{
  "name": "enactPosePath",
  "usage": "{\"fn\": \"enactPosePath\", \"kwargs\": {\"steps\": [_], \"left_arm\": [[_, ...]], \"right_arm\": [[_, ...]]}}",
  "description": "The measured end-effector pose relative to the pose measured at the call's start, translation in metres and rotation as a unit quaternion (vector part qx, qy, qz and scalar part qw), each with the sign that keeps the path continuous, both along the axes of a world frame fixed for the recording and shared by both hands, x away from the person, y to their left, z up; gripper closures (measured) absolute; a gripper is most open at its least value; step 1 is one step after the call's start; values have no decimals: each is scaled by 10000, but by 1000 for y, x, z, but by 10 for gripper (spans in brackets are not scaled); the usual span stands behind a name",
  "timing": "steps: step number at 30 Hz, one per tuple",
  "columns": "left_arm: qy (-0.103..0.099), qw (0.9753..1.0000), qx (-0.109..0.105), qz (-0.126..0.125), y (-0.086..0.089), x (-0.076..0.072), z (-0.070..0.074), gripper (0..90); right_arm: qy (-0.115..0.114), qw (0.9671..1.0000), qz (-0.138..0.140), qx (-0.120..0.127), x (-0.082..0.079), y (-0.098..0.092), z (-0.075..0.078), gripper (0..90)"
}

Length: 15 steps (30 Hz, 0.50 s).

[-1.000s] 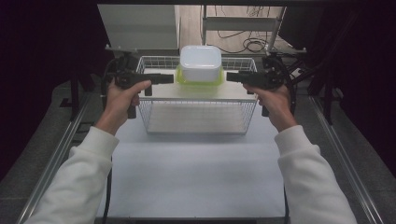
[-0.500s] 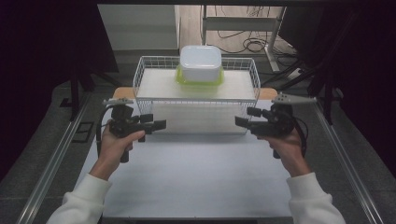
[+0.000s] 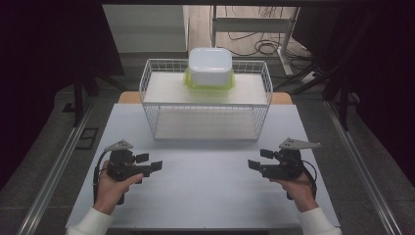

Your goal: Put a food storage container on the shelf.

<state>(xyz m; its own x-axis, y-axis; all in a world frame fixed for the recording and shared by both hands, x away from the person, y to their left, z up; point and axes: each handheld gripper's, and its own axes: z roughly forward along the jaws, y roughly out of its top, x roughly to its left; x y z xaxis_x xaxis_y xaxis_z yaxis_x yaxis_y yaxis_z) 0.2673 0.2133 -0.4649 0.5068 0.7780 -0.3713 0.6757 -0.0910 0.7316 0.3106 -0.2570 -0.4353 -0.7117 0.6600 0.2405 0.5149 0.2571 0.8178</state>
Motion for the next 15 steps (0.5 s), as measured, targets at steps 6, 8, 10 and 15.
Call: {"fn": "enactPosePath", "kwargs": {"steps": [6, 8, 10, 15], "left_arm": [[33, 9996, 256, 67, -2, -2, -7, 272], [21, 9997, 228, 82, -2, -2, -7, 271], [22, 9997, 246, 91, -2, -2, -7, 267], [26, 9995, 300, 95, -2, -1, -9, 257]], "right_arm": [[81, 9998, -75, -179, -4, -2, -14, 255], [38, 9999, -93, -119, -4, -3, -13, 253], [5, 9999, -127, -68, -4, -5, -11, 244], [-96, 9997, -222, 35, -6, -9, -10, 207]]}}
